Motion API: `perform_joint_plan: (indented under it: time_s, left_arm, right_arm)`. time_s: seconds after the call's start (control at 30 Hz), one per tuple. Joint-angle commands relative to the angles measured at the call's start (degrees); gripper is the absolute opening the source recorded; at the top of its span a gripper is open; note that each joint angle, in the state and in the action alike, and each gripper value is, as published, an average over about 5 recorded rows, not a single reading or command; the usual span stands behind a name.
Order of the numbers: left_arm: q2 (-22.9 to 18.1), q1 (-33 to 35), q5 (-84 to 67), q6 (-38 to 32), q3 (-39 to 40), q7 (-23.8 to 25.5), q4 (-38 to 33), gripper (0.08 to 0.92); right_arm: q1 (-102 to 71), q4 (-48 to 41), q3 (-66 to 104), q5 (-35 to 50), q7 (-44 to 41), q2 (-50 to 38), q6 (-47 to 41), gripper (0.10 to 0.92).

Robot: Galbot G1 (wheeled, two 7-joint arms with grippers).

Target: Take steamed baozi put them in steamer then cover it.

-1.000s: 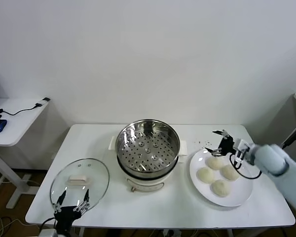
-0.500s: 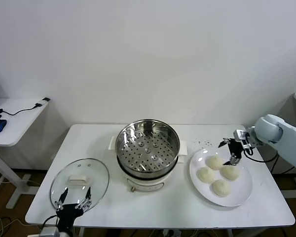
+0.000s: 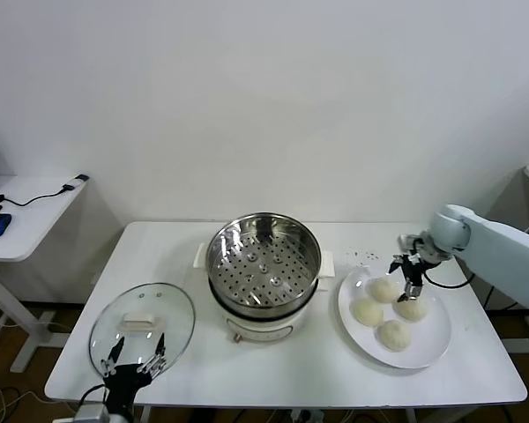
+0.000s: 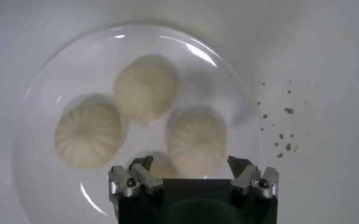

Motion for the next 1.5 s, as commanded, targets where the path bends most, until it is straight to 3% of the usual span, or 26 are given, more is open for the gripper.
perform_joint_plan:
  time_s: [0.03,0.3,0.57,0.7,0.93,1.17,1.33,1.5]
  left_arm:
    - [0.2,-0.1,-0.1,0.0,0.1,0.1,0.1,0.823]
    - [0.2,0.0,0.0,0.0,0.3,0.1,0.2,0.823]
    - [0.1,0.0,0.3,0.0,0.5,0.0,0.4,0.823]
    - [0.1,0.2,0.5,0.0,0.5,0.0,0.2,0.823]
    - [0.3,0.6,0.5,-0.1,0.6,0.0,-0.3,0.823]
    - [0.4,0.7,0.8,-0.3,1.1,0.0,-0.7,0.823]
    - [0.2,1.0,1.5,-0.3,1.5,0.0,-0.7,0.823]
    - [0.0,1.2,1.8,-0.3,1.7,0.1,-1.0,0.823]
  right_arm:
    - [-0.2,-4.6,-1.7,0.2,0.6,4.7,-1.0,0.823]
    - [-1.8,-5.7,-1.1,-1.6,1.4,5.7,-1.6,0.8]
    - [-1.7,-4.6,-1.0,-2.1,1.4,5.4,-2.5,0.586]
    - [1.5,-2.8,-2.7,-1.1,0.4,4.4,-2.2,0.525]
    - [22.5,5.2,-15.2,6.7,-2.7,4.2,2.2,0.522]
    - [46.5,15.1,-25.8,14.0,-4.1,13.0,16.3,0.539]
    - [50.6,27.2,-26.0,11.5,-2.3,19.3,24.0,0.541]
    - [43.2,31.6,-25.1,-1.2,1.1,23.1,32.6,0.54]
